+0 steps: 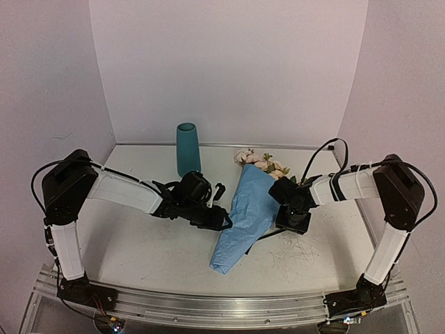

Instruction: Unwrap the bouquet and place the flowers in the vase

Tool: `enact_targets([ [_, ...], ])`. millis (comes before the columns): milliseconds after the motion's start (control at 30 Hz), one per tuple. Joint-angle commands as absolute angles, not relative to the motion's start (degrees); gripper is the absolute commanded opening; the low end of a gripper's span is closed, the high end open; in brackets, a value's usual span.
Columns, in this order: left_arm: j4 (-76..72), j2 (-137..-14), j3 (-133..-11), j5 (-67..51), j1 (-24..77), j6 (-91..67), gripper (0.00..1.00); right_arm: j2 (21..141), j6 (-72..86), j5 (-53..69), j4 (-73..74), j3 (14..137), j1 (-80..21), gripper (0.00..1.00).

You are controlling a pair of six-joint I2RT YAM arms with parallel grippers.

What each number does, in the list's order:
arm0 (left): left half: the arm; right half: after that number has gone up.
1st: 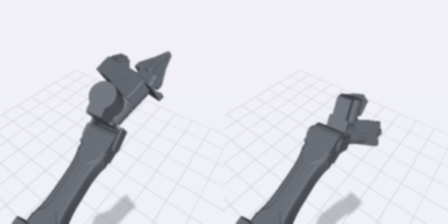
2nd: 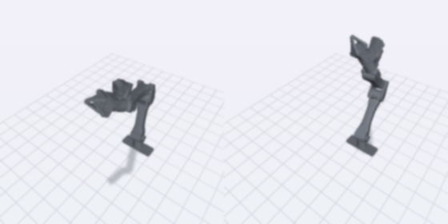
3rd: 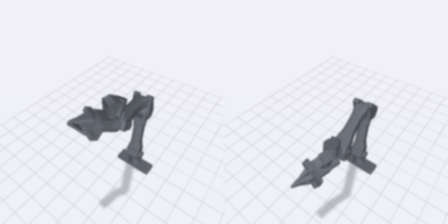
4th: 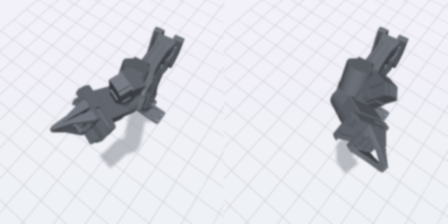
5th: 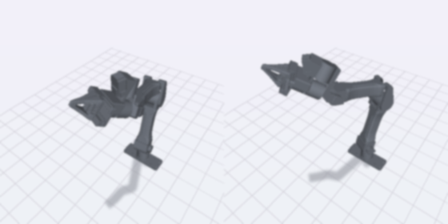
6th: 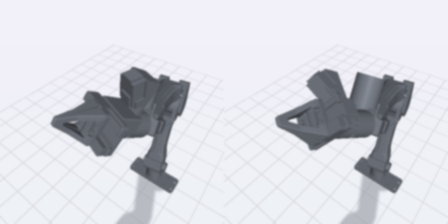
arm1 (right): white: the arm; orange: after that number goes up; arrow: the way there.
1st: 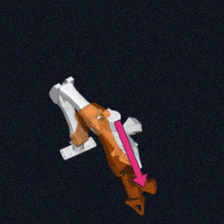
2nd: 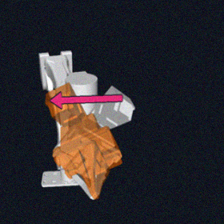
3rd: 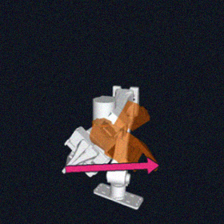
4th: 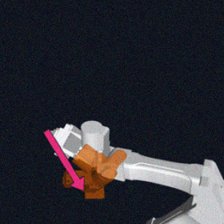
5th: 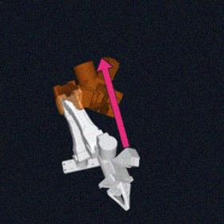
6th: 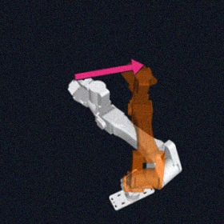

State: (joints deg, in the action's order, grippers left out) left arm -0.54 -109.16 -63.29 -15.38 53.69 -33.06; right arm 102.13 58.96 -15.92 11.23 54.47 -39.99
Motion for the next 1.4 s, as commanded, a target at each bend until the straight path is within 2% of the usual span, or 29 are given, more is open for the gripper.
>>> enact_targets([
  [0, -2.5, -109.5, -63.0, -16.0, 54.0, -33.3, 0.51, 103.7, 60.2, -16.4, 16.3, 52.7, -39.9, 0.48],
  [200, -2.5, -109.3, -62.6, -15.5, 54.0, -33.4, 0.51, 101.6, 60.6, -17.2, 16.3, 49.4, -39.6, 0.39],
  [267, -2.5, -109.3, -62.7, -15.4, 54.0, -33.4, 0.51, 99.8, 61.1, -17.5, 16.4, 47.9, -39.1, 0.32],
  [367, -2.5, -109.4, -62.8, -15.6, 54.0, -33.5, 0.51, 96.3, 61.8, -18.3, 16.5, 45.5, -38.3, 0.15],
  [433, -2.6, -109.5, -62.8, -15.7, 54.0, -33.6, 0.51, 94.0, 61.6, -18.7, 16.6, 44.4, -37.4, 0.09],
  [667, -2.8, -109.9, -62.7, -15.7, 54.5, -34.0, 0.50, 88.1, 58.7, -20.2, 18.1, 41.5, -31.0, 0.09],
  [800, -3.0, -109.8, -62.2, -15.8, 55.0, -34.4, 0.50, 82.9, 56.7, -20.8, 18.2, 39.6, -26.4, 0.13],
  [900, -3.1, -109.8, -61.9, -15.7, 55.3, -34.8, 0.50, 79.1, 54.6, -20.9, 18.3, 39.5, -24.9, 0.30],
  [1100, -3.7, -110.2, -61.8, -15.4, 56.7, -35.7, 0.47, 72.4, 47.4, -17.1, 15.3, 39.6, -24.9, 0.51],
  [1367, -4.6, -112.7, -64.2, -16.0, 59.3, -36.8, 0.44, 65.9, 41.3, -6.9, 8.0, 36.5, -24.9, 0.55],
])
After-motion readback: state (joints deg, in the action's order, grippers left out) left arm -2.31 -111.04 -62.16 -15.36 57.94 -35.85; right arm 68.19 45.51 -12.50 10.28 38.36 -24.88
